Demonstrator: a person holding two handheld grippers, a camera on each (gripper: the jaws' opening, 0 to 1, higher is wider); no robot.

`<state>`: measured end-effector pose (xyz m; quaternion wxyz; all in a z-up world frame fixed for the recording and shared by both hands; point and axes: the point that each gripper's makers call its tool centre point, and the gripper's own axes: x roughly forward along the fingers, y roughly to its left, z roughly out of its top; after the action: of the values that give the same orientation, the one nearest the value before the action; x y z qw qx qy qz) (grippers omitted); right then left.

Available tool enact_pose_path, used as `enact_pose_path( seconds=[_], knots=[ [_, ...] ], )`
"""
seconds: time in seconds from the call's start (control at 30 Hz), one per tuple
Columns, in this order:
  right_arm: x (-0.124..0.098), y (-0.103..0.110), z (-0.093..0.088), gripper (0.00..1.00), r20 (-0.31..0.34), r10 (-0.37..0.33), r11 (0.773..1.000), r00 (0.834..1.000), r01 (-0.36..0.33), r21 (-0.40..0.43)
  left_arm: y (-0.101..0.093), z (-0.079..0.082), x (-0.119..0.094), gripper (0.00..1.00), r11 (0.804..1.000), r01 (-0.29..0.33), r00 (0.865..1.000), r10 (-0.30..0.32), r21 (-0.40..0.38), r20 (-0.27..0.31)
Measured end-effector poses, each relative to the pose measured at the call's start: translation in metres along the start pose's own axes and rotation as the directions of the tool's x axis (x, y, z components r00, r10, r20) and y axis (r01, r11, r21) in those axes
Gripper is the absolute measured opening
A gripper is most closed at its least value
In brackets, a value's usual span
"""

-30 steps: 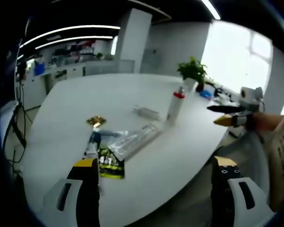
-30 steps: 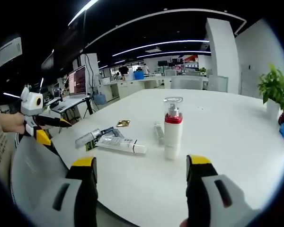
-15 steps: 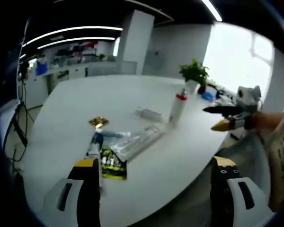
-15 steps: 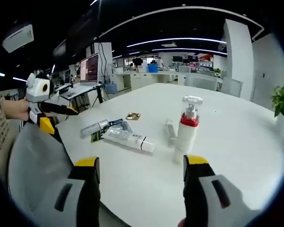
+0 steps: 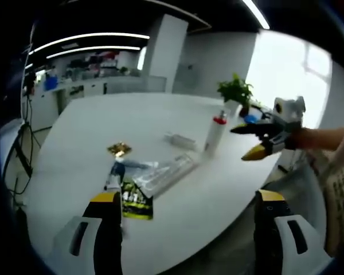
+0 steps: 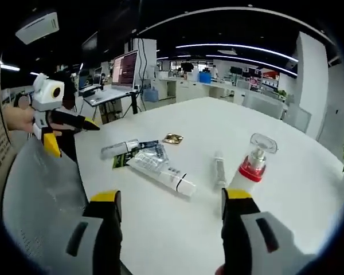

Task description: Arrange the skincare products in the storage area until every visible bottle or jar stands upright without overlapping.

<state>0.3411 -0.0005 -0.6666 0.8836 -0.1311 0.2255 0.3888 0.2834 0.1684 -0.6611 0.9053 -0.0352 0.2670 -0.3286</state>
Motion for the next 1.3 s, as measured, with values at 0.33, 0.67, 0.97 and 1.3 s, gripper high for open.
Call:
enact_pose_path(
  seconds=[0.33, 0.67, 0.97, 1.3],
  knots=[
    [0.028, 0.011, 0.006, 0.7, -0.051, 0.084, 0.993, 0.995, -0.088, -0.084, 0.001, 0.0, 0.002, 0.93, 1.0, 0.013, 1.0, -0.013, -0.019, 0.002],
    [0.058, 0.019, 0.007, 0.68, -0.12, 0.161, 0.967, 0.98, -0.181, -0.179, 0.003, -0.003, 0.006, 0.93, 0.999, 0.025, 1.0, -0.025, -0.036, -0.007],
    [0.084, 0.029, 0.002, 0.65, -0.203, 0.232, 0.923, 0.951, -0.281, -0.262, 0.001, -0.005, 0.007, 0.93, 0.999, 0.034, 0.999, -0.035, -0.037, -0.018],
    [0.118, 0.035, -0.007, 0.62, -0.292, 0.28, 0.869, 0.914, -0.371, -0.327, 0.0, -0.008, 0.009, 0.92, 0.998, 0.044, 0.999, -0.045, -0.044, -0.021]
  ],
)
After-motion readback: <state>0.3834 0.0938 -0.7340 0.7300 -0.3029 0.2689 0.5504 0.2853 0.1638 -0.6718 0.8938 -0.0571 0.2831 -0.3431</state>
